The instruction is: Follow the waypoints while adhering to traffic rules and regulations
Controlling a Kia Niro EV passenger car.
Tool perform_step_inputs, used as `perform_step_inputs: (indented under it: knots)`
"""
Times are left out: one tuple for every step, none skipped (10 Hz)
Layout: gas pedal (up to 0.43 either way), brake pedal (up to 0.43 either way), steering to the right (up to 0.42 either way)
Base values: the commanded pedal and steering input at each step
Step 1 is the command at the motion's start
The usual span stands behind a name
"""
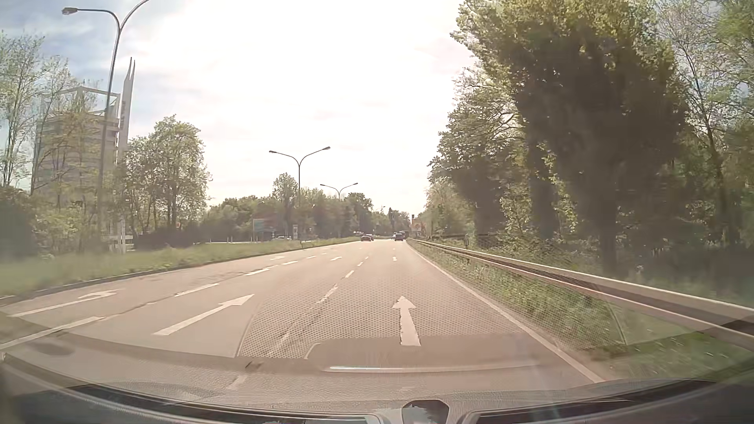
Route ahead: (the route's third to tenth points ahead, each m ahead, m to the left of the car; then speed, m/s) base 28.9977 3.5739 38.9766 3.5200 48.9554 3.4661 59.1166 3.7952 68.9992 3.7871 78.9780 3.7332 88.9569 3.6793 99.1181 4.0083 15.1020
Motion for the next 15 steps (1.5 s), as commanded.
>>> perform_step_inputs:
  knots:
    - [0.0, 0.0, 0.002]
    - [0.0, 0.0, 0.002]
    - [0.0, 0.0, 0.002]
    - [0.0, 0.0, 0.002]
    - [0.0, 0.0, 0.002]
    - [0.0, 0.0, 0.002]
    - [0.0, 0.0, 0.002]
    - [0.0, 0.0, 0.002]
    - [0.0, 0.0, 0.001]
    - [0.0, 0.0, 0.001]
    - [0.0, 0.0, 0.001]
    - [0.0, 0.0, 0.0]
    - [0.0, 0.0, 0.0]
    - [0.0, 0.0, 0.0]
    - [0.0, 0.0, 0.0]
